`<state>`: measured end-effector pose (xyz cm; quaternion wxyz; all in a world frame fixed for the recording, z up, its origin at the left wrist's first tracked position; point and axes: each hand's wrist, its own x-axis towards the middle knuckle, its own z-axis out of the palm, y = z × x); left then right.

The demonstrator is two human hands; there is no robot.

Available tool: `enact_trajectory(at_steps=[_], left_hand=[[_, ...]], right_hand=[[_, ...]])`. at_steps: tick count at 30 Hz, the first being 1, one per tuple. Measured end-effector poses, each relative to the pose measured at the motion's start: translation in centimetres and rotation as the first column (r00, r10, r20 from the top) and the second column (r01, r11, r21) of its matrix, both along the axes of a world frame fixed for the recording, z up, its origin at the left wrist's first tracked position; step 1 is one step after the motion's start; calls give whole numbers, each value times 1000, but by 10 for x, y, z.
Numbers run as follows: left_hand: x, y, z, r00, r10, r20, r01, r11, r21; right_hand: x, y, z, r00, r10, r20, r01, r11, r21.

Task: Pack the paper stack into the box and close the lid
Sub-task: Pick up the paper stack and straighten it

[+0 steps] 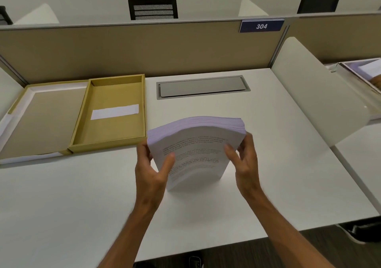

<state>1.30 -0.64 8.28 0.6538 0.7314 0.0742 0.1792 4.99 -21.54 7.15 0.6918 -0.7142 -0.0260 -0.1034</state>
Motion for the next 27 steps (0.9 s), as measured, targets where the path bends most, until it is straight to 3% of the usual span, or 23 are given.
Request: enact_trajectory(at_steps=[3, 5, 8, 12, 17, 21, 24, 27], left_hand=[[9, -17, 16, 993, 113, 33, -106, 982, -156], [15, -29, 24, 978, 205, -39, -209, 951, -228], [27, -41, 33, 917, 368, -155, -396, 886, -242], [36, -44, 35, 868, 456, -198, -491, 849, -197], [37, -44, 36, 874, 452, -179, -481, 858, -179], [36, -42, 35, 892, 420, -167, -448, 873, -195], [29, -35, 26, 947, 305, -98, -319, 924, -213], [16, -21, 10, 993, 111, -38, -116, 982, -151]], right_hand=[[3, 17, 31, 994, -89, 68, 80, 987, 137], [7, 30, 43, 982, -189, 7, 184, 964, 191], [18, 43, 48, 930, -344, -132, 365, 910, 195], [30, 46, 45, 891, -423, -165, 443, 889, 112], [33, 47, 45, 886, -437, -158, 447, 894, 33], [29, 44, 47, 907, -383, -173, 401, 913, 81], [17, 32, 39, 962, -256, -94, 270, 946, 179], [7, 10, 20, 997, -62, -48, 68, 990, 127]])
